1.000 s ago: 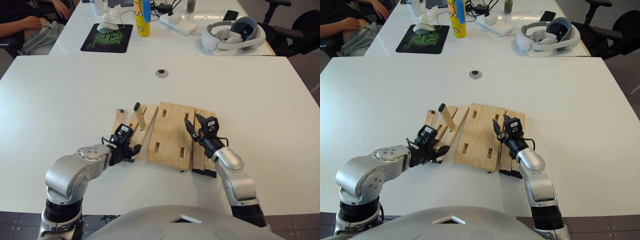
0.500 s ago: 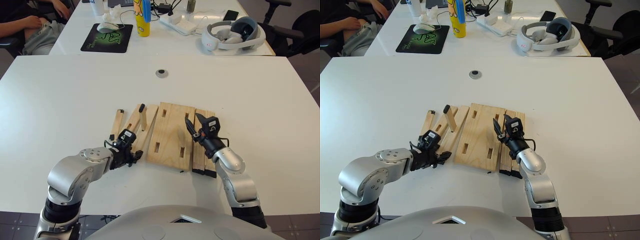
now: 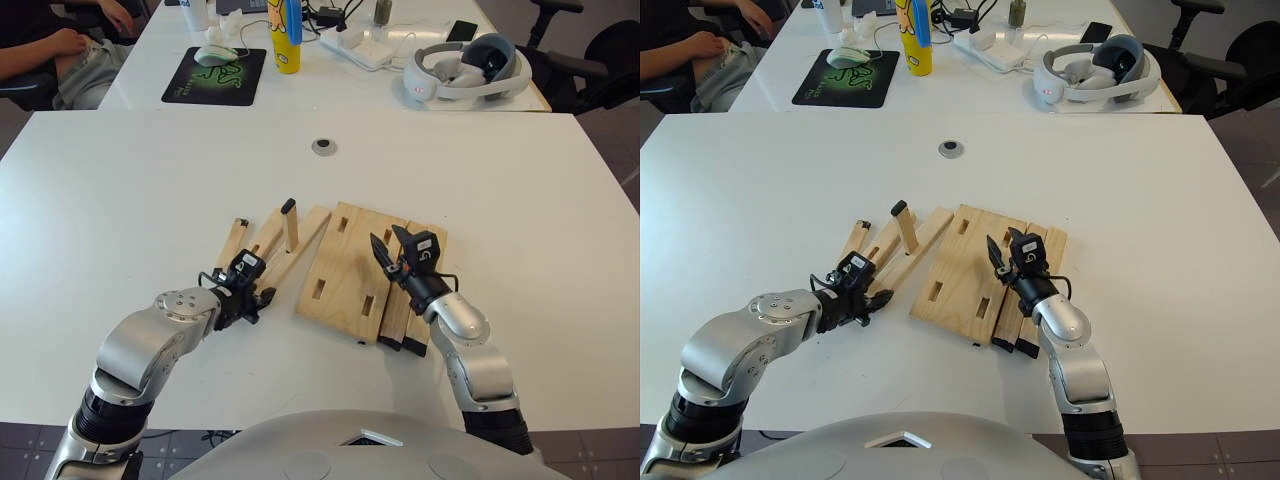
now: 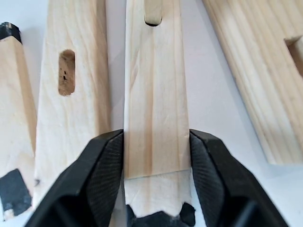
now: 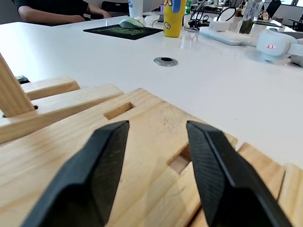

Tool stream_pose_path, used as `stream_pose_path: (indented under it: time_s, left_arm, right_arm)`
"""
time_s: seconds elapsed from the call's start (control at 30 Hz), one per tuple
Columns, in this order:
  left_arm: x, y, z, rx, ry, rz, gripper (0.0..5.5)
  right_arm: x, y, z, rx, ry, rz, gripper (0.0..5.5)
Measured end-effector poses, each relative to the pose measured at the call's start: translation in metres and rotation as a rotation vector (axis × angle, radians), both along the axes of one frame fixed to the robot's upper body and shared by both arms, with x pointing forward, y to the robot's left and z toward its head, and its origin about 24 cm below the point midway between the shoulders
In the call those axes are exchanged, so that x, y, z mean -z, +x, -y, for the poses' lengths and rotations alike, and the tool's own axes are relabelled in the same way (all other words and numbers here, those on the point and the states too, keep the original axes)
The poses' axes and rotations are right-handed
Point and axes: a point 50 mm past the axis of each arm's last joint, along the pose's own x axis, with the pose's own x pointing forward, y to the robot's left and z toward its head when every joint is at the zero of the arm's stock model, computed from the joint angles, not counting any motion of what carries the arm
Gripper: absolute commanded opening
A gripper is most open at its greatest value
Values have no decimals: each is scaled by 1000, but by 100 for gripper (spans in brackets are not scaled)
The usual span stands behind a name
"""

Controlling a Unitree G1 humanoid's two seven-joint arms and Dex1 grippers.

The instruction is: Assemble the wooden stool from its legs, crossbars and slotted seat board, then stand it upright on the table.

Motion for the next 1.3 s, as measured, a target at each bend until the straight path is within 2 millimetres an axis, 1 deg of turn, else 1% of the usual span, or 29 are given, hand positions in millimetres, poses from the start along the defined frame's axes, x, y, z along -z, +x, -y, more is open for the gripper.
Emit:
stream_pose_path:
  time_s: [0.1, 0.17, 0.23, 0.3, 0.43, 0.57, 0.67, 0.73, 0.8, 0.9, 1.0, 1.07, 1.13, 1.2, 1.3]
  left_arm:
    - [-12, 9, 9, -18, -93, 98, 209]
    - [-25, 18, 14, -30, -175, 190, 209]
    - [-45, 30, 20, -36, -275, 313, 209]
    - [-57, 37, 23, -31, -319, 386, 209]
    - [-60, 45, 25, -17, -341, 403, 209]
    - [-52, 47, 21, -13, -283, 377, 209]
    - [-47, 45, 18, -17, -278, 369, 209]
    - [-46, 48, 16, -36, -318, 389, 209]
    - [-50, 51, 13, -66, -375, 429, 209]
    - [-57, 61, 8, -123, -517, 472, 209]
    - [-69, 70, 3, -144, -653, 511, 209]
    - [-77, 77, 0, -142, -730, 532, 209]
    - [-83, 81, -2, -129, -778, 550, 209]
    - [-88, 84, -3, -116, -838, 550, 209]
    - [-94, 84, -2, -94, -979, 531, 209]
  right_arm:
    - [6, 2, -1, -34, -35, -41, 223]
    - [6, 4, -2, -43, -40, -51, 223]
    - [7, 5, -3, -53, -39, -54, 223]
    - [7, 7, -4, -63, -32, -56, 223]
    - [6, 14, -7, -95, -31, -57, 223]
    - [6, 18, -7, -112, -23, -59, 223]
    - [6, 18, -6, -112, -24, -51, 223]
    - [5, 19, -3, -96, -4, -40, 223]
    - [5, 20, -1, -78, 23, -40, 223]
    - [3, 23, 10, -15, 117, -42, 223]
    - [-5, 29, 19, 36, 169, -10, 223]
    - [-13, 37, 22, 63, 213, 20, 223]
    - [-20, 45, 23, 77, 247, 41, 252]
    - [-26, 49, 25, 75, 375, 39, 284]
    - [-36, 50, 27, 40, 621, 30, 326]
